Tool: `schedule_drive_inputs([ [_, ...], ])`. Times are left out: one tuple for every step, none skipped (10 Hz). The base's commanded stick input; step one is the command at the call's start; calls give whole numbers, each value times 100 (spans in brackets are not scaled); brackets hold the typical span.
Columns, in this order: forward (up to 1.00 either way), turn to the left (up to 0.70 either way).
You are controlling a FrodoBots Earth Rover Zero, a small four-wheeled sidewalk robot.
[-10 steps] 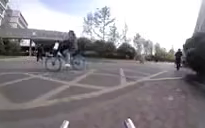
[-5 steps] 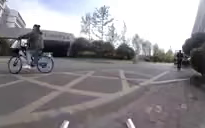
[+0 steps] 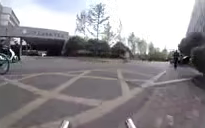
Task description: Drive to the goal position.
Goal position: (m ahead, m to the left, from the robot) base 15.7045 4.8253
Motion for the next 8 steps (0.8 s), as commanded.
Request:
schedule_drive_inputs([
  [45, -27],
  [45, -27],
  [45, -27],
  [45, -27],
  [45, -27],
  [45, -27],
  [45, -27],
  [45, -27],
])
